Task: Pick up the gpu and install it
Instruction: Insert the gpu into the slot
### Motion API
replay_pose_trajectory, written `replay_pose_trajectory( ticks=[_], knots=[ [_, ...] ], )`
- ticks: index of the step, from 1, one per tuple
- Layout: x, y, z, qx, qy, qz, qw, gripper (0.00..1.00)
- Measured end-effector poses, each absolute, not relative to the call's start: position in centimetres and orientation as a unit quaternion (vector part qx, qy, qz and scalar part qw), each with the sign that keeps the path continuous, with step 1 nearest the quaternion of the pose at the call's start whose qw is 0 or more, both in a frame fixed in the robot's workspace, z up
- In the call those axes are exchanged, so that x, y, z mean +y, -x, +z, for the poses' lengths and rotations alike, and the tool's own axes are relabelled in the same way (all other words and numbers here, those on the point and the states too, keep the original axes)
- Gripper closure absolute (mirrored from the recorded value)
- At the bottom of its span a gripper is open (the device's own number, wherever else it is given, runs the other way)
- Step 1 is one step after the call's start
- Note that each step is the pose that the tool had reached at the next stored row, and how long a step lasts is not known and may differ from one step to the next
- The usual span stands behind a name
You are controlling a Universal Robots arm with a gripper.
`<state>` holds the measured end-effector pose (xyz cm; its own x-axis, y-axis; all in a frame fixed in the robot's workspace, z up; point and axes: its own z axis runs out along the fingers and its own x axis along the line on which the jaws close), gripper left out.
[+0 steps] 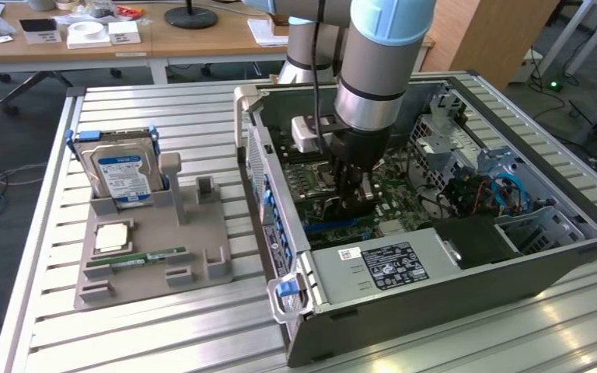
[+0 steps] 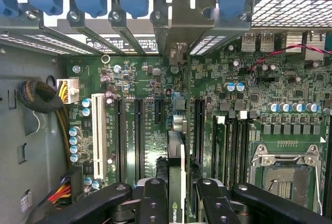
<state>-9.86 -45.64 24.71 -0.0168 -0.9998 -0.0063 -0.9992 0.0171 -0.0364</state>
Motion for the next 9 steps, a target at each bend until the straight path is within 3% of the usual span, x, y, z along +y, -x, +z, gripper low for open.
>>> replay_pose_trajectory(
  ticks=[9],
  knots=[
    [-45.64, 9.86, 24.71, 0.713, 0.701, -0.011, 0.015, 0.74]
  ],
)
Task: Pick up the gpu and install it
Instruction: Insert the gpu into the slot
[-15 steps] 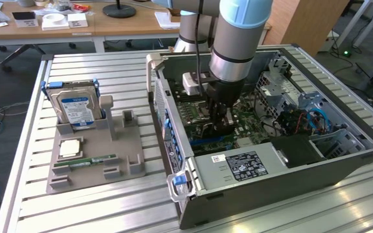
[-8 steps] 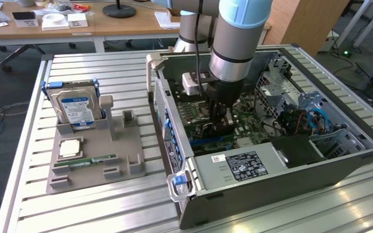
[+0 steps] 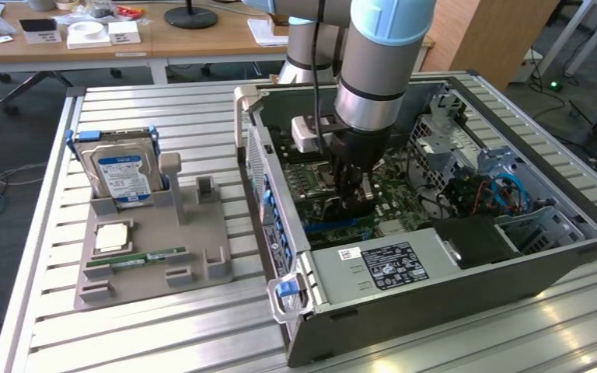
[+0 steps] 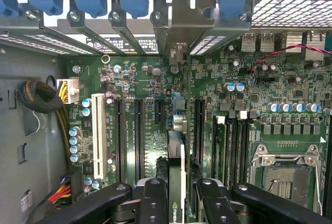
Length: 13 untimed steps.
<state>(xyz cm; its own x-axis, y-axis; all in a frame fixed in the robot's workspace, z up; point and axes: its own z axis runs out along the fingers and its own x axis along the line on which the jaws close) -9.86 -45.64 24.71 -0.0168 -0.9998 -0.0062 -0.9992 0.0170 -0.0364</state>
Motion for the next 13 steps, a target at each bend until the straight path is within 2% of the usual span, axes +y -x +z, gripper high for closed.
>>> replay_pose_trajectory(
  ticks=[13],
  knots=[
    [-45.64, 9.85, 24.74, 0.714, 0.700, -0.012, 0.014, 0.74]
  ],
)
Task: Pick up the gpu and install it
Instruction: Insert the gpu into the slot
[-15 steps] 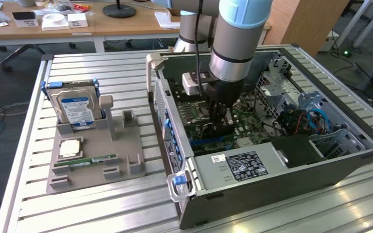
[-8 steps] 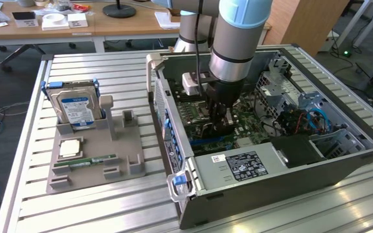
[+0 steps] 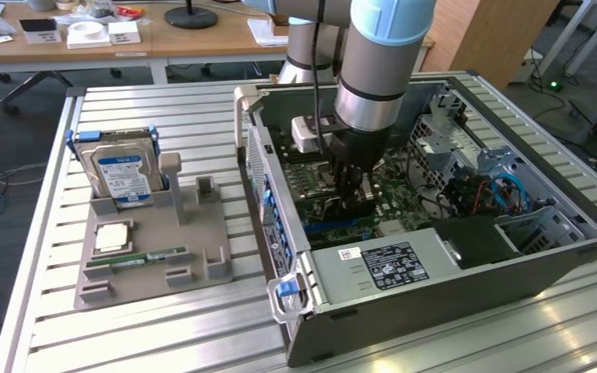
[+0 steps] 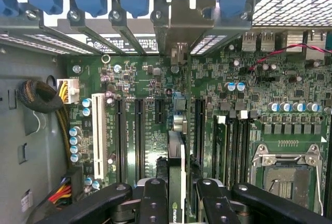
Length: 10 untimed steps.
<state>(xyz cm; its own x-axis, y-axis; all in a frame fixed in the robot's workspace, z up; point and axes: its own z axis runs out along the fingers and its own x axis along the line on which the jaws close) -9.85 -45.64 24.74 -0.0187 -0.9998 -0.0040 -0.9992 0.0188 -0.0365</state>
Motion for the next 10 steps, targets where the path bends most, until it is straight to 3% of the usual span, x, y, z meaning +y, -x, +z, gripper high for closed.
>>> replay_pose_trajectory(
  ticks=[10],
  knots=[
    [-45.70, 9.86, 24.65, 0.714, 0.700, -0.012, 0.014, 0.74]
  ],
)
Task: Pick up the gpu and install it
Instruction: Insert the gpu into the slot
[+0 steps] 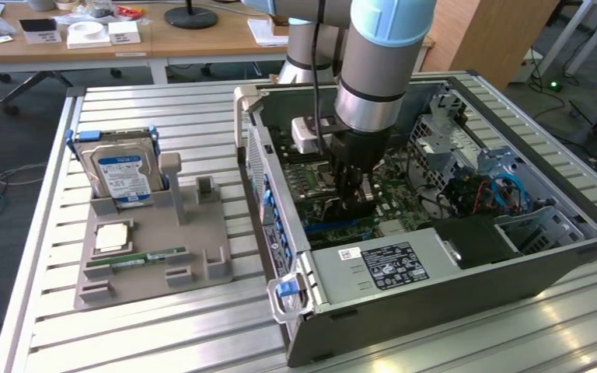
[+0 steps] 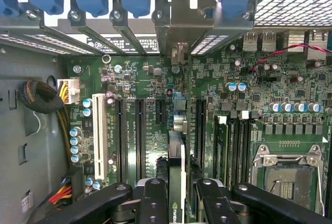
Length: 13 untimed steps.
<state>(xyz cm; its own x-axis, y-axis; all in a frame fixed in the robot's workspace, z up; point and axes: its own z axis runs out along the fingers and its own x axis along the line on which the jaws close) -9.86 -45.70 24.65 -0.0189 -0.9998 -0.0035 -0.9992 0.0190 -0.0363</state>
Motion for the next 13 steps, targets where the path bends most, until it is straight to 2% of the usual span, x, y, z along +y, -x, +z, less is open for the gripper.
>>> replay_pose_trajectory(
  ticks=[13],
  knots=[
    [-45.70, 9.86, 24.42, 0.714, 0.700, -0.012, 0.014, 0.74]
  ],
)
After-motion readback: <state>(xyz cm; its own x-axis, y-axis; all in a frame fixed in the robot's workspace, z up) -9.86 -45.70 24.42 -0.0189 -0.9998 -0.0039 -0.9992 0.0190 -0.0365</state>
